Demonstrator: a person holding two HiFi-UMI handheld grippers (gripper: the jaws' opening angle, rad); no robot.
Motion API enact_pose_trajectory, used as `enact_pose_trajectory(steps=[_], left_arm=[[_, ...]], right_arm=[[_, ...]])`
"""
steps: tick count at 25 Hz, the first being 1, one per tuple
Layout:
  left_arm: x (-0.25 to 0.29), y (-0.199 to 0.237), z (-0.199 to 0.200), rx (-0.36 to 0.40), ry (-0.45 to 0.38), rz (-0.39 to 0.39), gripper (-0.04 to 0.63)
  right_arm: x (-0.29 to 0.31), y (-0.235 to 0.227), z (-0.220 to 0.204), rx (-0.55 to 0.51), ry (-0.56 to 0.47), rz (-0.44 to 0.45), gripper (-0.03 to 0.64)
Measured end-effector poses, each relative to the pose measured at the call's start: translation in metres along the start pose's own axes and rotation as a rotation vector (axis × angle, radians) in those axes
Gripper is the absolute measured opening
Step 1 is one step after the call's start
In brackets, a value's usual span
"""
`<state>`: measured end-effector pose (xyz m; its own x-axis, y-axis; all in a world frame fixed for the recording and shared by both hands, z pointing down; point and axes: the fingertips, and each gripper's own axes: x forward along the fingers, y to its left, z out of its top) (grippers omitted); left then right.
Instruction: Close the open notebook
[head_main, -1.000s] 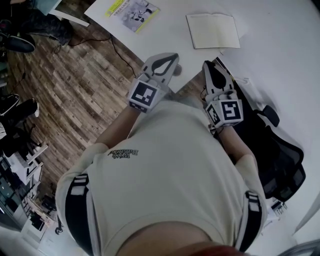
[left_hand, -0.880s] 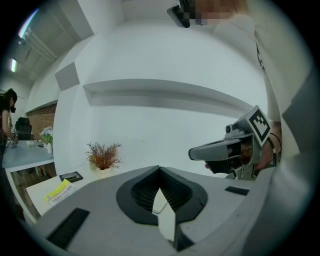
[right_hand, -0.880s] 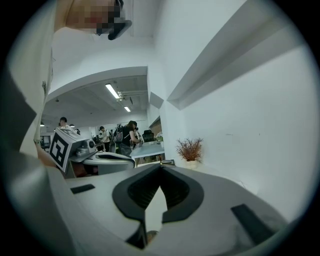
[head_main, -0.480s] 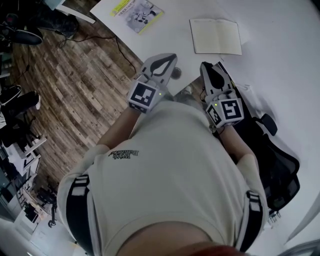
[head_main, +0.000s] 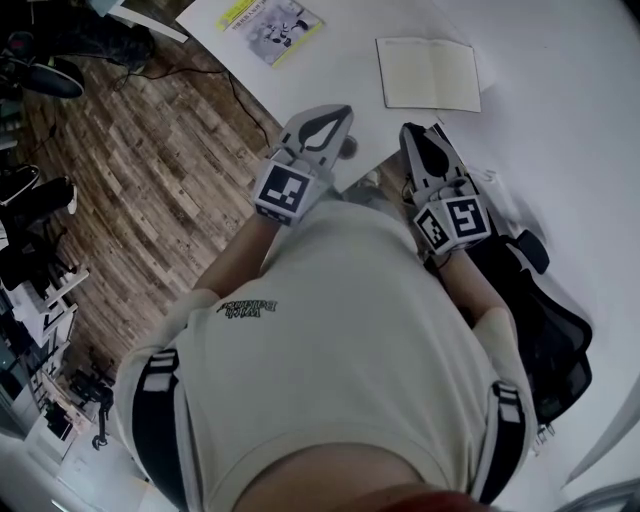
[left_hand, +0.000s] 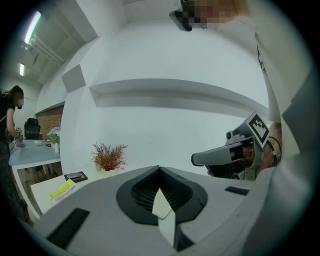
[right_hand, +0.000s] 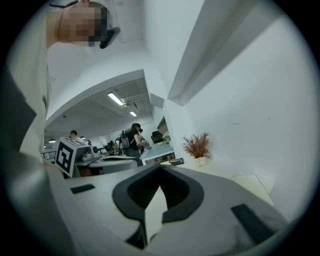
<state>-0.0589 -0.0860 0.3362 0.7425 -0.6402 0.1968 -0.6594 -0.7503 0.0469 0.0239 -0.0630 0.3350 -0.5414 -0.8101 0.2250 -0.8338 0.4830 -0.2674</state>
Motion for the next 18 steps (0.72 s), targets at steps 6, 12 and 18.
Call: enact_pose_trajectory(steps=[6,12,18], left_arm=[[0.012,0.004,-0.005,-0.008,0.004,0.001,0.014],[0.028,0.012,-0.012,-0.015,0.028,0.0,0.014],[0.053,0.017,-0.032,-0.042,0.072,-0.015,0.014]], right_arm=[[0.007,-0.017,-0.004,-0.046,0.002,-0.027,0.005],[0.018,-0.037,-0.008,-0.049,0.015,-0.05,0.033],[0.037,-0.059,-0.021,-0.06,0.056,-0.049,0.071]])
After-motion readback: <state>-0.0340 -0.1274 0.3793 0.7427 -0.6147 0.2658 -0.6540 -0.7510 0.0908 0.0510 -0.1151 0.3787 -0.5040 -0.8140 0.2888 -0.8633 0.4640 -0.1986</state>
